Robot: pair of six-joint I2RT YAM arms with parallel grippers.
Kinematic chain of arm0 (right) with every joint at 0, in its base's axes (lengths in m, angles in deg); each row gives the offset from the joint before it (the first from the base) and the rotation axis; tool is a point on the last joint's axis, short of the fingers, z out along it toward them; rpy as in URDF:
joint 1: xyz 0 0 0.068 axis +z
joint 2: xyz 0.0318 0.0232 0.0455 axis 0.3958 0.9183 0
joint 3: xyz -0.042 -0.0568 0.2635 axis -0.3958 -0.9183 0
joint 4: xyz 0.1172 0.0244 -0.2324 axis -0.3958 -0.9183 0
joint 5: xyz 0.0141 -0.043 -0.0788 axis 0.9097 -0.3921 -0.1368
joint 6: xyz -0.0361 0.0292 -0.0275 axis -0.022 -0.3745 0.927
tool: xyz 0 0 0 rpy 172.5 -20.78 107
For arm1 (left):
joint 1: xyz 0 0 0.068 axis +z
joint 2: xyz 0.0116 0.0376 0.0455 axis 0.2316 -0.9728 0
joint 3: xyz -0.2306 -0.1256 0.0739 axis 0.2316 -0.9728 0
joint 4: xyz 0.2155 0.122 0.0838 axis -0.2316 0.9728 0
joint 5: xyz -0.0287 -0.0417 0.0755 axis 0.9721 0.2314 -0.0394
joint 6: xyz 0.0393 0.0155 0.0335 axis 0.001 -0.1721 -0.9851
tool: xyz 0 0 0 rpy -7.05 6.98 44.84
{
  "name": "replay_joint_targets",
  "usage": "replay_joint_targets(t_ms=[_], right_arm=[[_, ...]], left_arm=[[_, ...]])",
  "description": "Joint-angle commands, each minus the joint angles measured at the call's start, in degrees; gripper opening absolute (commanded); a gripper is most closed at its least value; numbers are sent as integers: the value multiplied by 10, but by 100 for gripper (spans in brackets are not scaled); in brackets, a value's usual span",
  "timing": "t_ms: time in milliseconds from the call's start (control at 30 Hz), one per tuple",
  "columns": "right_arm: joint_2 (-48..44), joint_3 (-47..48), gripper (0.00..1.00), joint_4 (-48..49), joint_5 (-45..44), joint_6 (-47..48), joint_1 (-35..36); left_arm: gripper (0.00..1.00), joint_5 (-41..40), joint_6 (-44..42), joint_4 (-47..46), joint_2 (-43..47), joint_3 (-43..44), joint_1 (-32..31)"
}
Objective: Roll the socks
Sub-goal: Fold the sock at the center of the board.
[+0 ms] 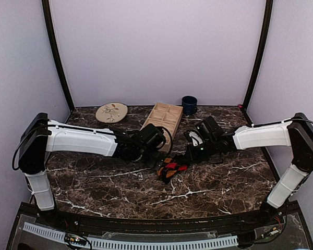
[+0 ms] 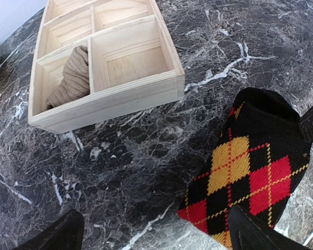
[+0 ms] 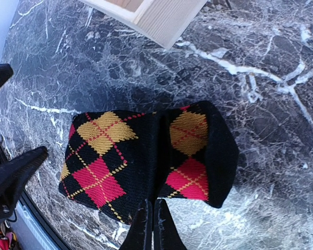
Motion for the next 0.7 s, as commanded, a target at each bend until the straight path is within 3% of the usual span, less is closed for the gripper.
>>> replay_joint_targets(t_ms=[0, 667], right_arm=[[-15, -8, 0, 10, -7, 16, -9], [-7, -27, 0, 12, 0, 43, -46]], left_arm=[[99, 21, -18, -13, -27, 29, 2], [97, 66, -1, 17, -58, 57, 5]])
